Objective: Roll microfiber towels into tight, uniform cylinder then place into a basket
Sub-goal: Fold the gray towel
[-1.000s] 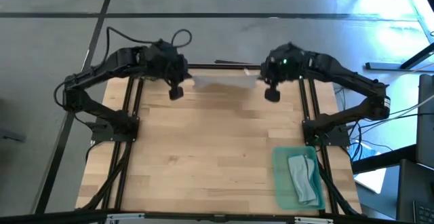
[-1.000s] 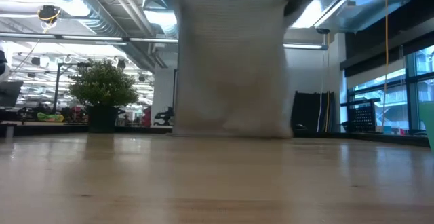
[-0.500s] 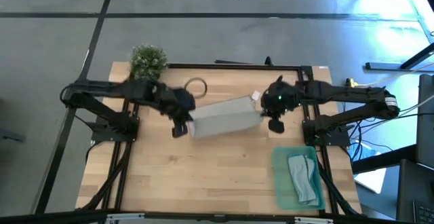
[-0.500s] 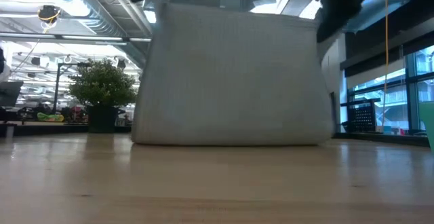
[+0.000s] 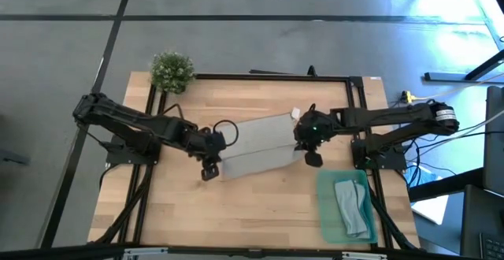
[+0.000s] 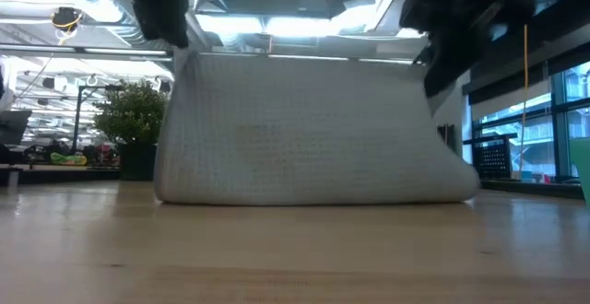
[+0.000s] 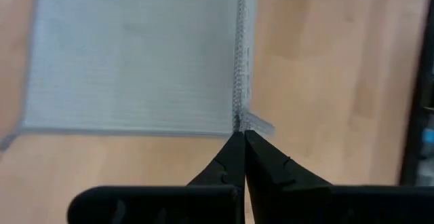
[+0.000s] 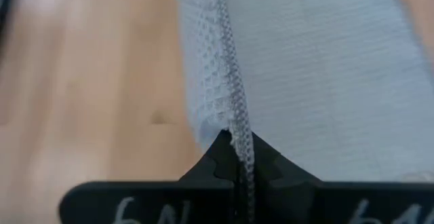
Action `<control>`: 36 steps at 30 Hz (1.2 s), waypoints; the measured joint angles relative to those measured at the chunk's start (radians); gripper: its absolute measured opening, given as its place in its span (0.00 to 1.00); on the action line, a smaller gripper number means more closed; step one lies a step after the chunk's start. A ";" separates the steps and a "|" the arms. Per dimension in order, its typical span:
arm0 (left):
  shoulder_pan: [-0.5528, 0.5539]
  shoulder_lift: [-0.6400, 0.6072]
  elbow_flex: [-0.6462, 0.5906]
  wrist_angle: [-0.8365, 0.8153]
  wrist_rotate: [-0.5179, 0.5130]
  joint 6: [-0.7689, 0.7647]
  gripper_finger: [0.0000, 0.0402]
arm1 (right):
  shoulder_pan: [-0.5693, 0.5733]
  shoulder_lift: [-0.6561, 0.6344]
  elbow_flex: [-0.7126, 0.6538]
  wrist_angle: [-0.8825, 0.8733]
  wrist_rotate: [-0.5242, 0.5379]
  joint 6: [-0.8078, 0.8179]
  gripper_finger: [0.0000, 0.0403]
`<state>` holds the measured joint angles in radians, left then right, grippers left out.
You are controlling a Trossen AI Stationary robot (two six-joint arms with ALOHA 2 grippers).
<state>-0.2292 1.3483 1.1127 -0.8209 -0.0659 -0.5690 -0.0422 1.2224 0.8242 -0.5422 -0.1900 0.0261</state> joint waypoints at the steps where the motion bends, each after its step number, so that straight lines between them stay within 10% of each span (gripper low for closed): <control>1: 0.006 0.000 -0.009 0.001 -0.013 -0.003 0.00 | -0.010 0.012 0.000 0.004 0.020 -0.016 0.01; 15: 0.137 0.000 -0.203 0.051 -0.081 -0.092 0.00 | -0.162 0.288 0.001 0.177 0.091 -0.169 0.01; 36: 0.384 0.000 -0.382 0.328 -0.236 0.056 0.00 | -0.288 0.315 0.001 0.264 0.177 -0.244 0.01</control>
<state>0.1552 1.3479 0.7304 -0.4930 -0.3017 -0.5133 -0.3304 1.5376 0.8253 -0.2779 -0.0133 -0.2174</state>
